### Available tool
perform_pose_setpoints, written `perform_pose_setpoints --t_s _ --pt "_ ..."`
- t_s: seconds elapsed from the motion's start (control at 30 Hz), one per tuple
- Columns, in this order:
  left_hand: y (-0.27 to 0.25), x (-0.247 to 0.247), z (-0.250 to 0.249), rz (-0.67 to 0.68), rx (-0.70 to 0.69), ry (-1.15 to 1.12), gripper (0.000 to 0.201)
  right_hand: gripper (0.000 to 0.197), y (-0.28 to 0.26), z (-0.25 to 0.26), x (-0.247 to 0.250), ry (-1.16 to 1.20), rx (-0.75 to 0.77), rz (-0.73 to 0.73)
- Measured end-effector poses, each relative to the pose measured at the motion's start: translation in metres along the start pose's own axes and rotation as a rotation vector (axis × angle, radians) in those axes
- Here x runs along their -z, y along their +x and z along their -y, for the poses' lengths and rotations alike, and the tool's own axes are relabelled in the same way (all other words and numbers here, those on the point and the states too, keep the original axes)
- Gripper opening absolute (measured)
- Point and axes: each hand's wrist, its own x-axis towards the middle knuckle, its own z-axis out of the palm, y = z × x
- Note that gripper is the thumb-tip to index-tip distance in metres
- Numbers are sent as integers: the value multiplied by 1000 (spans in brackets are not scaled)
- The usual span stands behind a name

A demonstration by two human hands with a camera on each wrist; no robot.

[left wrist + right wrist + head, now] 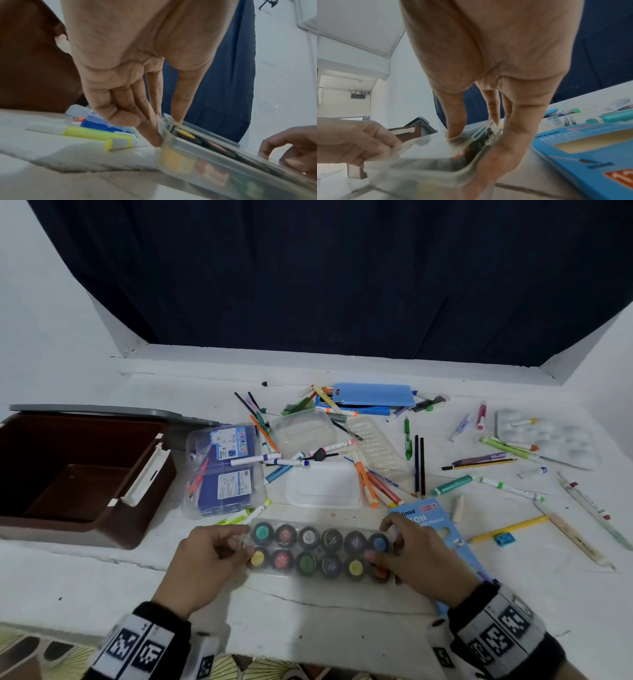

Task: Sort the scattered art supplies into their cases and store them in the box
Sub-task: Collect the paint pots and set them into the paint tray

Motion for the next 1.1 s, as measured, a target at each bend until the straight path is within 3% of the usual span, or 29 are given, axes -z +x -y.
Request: perform_pose_setpoints --t_s 0.23,0.43,0.6,0.77,0.97,1.1 --pt "20 1 0 35 111 4 27 55 24 -5 -1 -32 -80 -45" --pt "15 2 4 14 139 -12 22 46 26 -13 1 -68 -158 -87" --pt "15 -3 1 -105 78 97 16 40 22 0 -2 -185 -85 -120" --pt "18 0 -1 -77 50 139 16 50 18 8 0 -292 -24 -137" --pt "16 -3 -8 -119 -132 473 12 40 18 17 -15 -222 92 -128" --pt "16 1 -7 -74 -136 416 19 51 21 14 -11 -193 110 -137"
